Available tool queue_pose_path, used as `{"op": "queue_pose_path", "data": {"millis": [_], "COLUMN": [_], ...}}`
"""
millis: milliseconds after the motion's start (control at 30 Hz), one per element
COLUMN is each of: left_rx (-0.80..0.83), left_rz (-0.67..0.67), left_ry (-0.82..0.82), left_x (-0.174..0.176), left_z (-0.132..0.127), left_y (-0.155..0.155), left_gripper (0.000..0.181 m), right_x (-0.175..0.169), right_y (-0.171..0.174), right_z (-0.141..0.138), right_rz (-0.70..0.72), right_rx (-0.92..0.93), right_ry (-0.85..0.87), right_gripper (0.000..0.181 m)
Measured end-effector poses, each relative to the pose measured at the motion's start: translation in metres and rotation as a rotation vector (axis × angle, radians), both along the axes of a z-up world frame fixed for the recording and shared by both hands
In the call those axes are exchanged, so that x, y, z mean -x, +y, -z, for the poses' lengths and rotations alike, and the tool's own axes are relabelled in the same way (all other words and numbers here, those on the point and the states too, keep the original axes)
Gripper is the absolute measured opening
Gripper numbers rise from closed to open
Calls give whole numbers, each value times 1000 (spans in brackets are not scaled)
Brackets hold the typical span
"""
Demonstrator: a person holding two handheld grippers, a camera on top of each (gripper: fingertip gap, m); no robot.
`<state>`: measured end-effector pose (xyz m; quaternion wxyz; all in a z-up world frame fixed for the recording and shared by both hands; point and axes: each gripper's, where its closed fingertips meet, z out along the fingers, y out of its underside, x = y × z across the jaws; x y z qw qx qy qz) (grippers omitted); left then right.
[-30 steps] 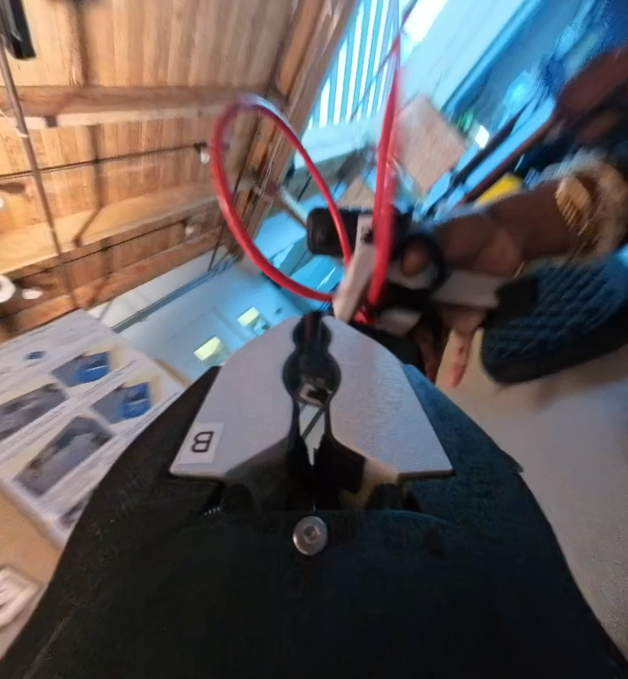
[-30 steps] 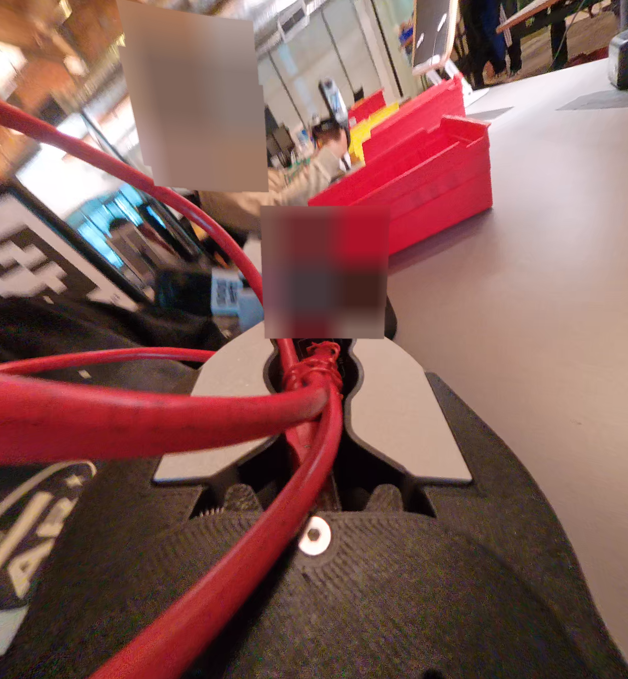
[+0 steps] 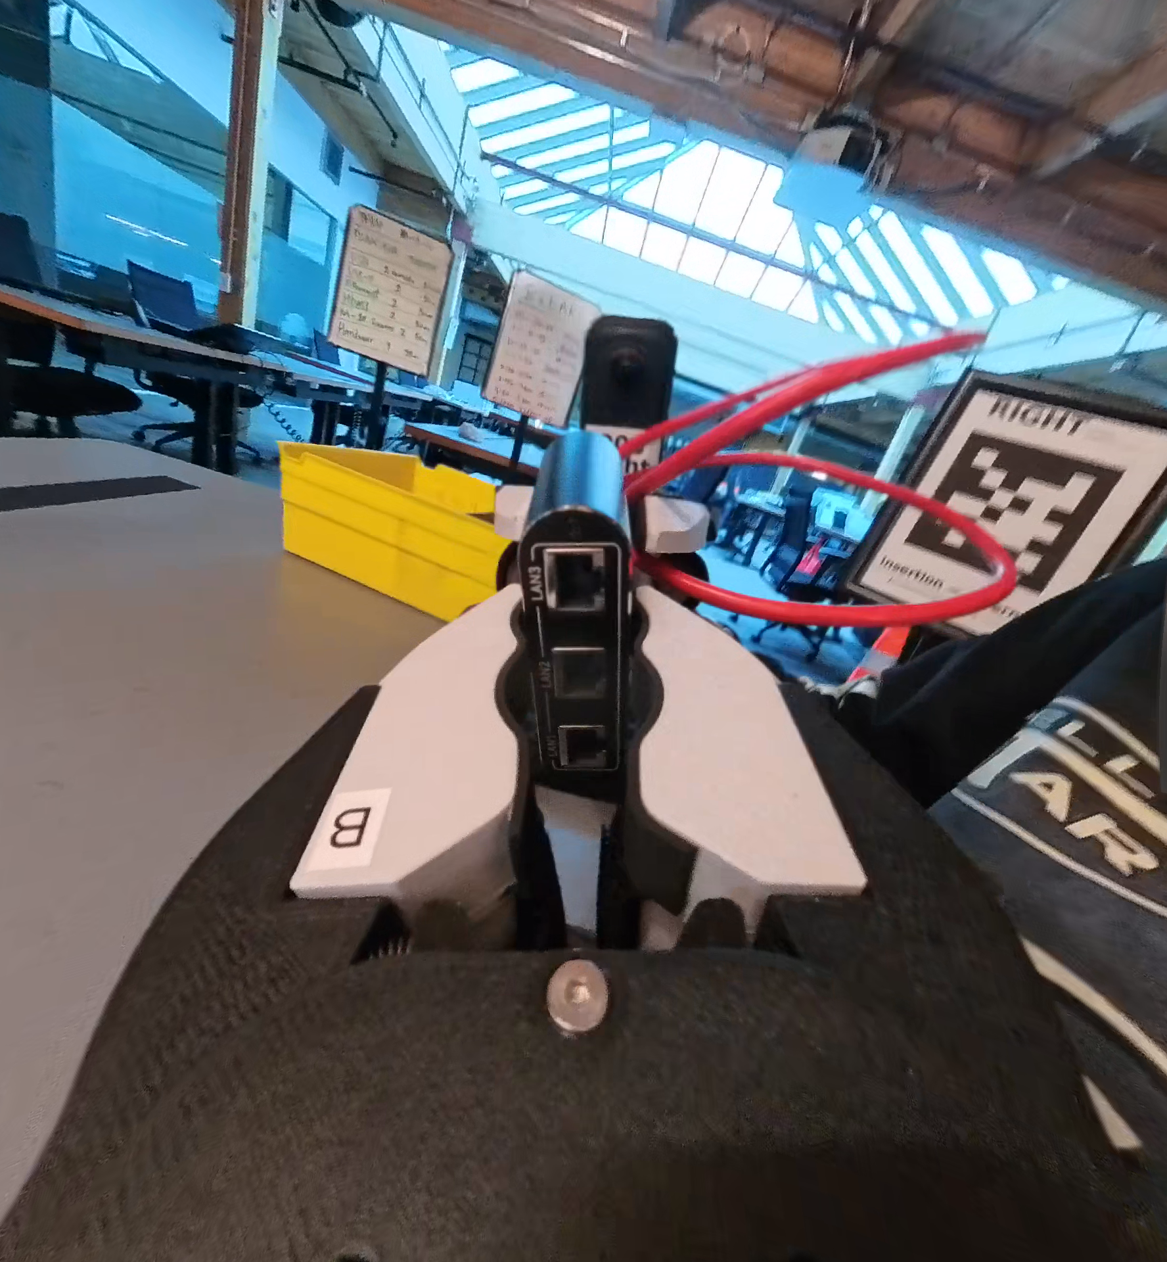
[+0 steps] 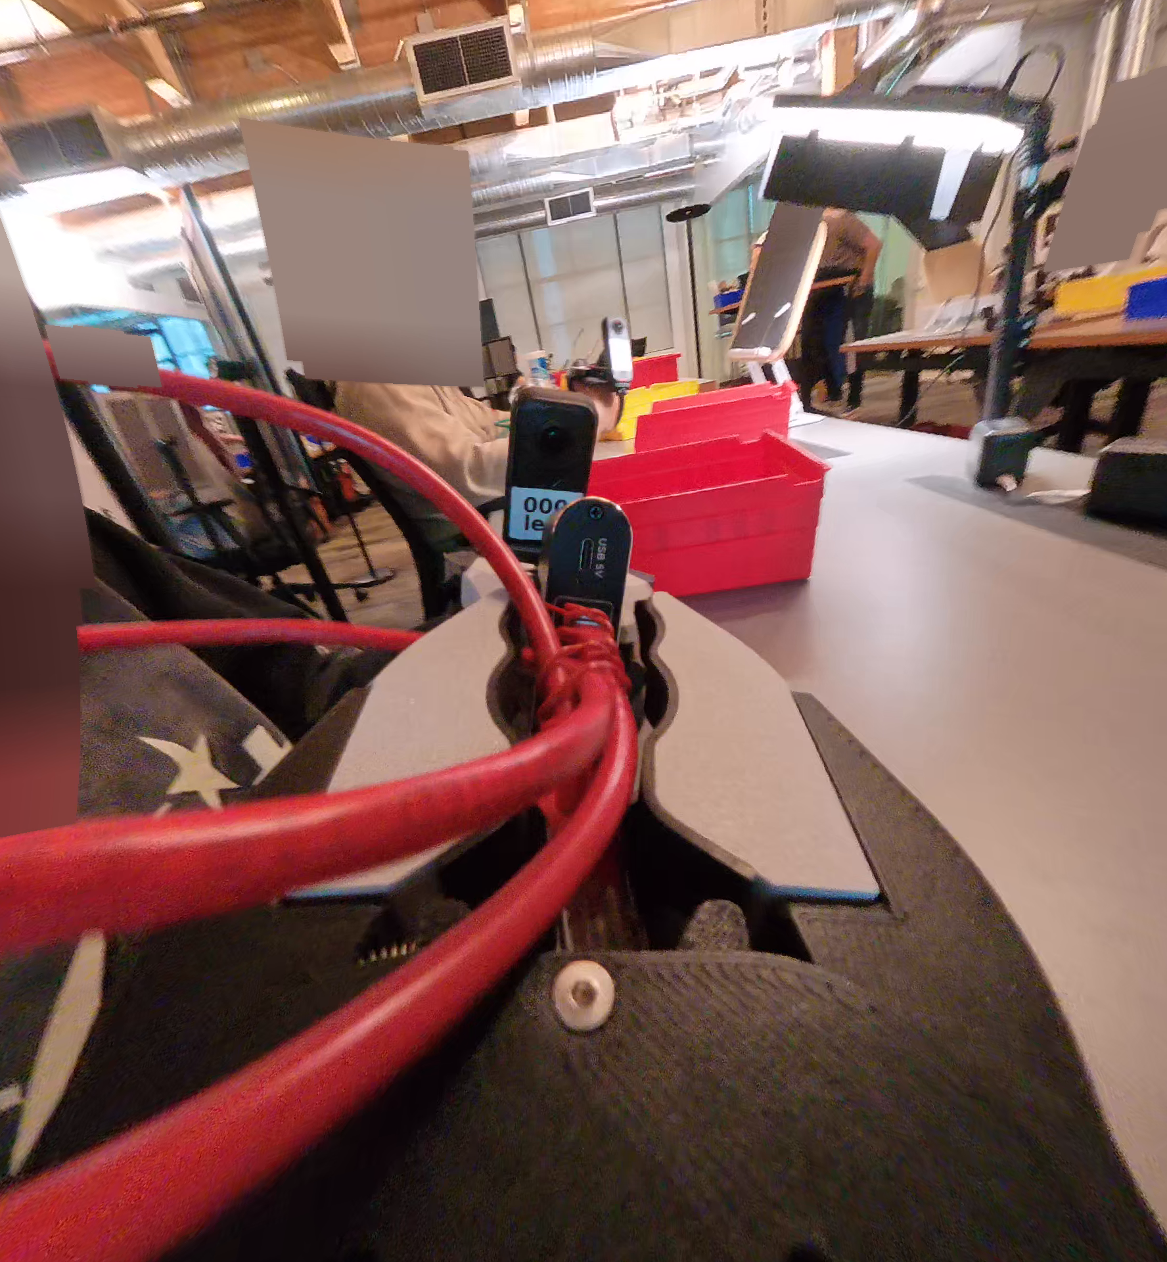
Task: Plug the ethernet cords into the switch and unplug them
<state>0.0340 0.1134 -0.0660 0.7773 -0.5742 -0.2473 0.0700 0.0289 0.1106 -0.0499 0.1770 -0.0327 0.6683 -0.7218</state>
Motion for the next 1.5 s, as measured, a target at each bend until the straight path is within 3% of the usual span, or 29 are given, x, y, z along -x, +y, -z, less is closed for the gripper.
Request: {"op": "queue_pose_path", "data": {"millis": [100,167,200,367,467,500,567,633,700,767,833,900,967,1100,1200,1300,1400,1500], "left_rx": [-76,-109,-120,-123,-64,-16,104,172,175,179,157,139,123,120,24,-95,-105,-168], "left_rz": [2,-3,-14,-81,-117,-135,-184,-189,-151,-127,-104,-85,-73,-54,-60,-124,-117,-66], "left_ry": [-26,-29,-28,-14,12,33,82,112,100,91,86,73,75,67,66,66,48,46], "left_x": [2,3,4,10,12,12,13,12,9,8,5,4,3,2,2,9,9,2], "left_z": [-6,-9,-10,-12,-9,-7,1,6,9,10,9,8,6,6,-4,-16,-15,-19], "left_y": [-10,-15,-18,-29,-27,-25,-20,-13,-8,-6,-5,-6,-6,-4,-8,-20,-13,-2], "left_gripper": [24,24,24,24,24,24,24,24,24,24,24,24,24,24,25,58,77,65], "right_x": [9,13,24,92,126,117,80,51,36,22,24,16,5,-12,-12,-9,-10,-20], "right_y": [13,28,37,97,150,162,162,144,109,75,49,25,8,-5,-6,-7,-4,-11], "right_z": [-4,5,9,-16,-82,-105,-135,-134,-101,-46,5,31,46,57,49,25,8,16], "right_rz": [26,1,52,504,972,1017,865,625,405,185,100,17,-43,-106,-89,-76,-91,-129], "right_rx": [1,-91,-149,-252,-61,78,348,374,186,-60,-243,-294,-307,-279,-229,-70,32,-9], "right_ry": [94,198,271,602,658,634,533,373,301,339,331,245,172,219,183,48,-46,-69], "right_gripper": [42,47,48,48,42,37,25,12,13,27,35,40,36,18,15,15,14,14]}}
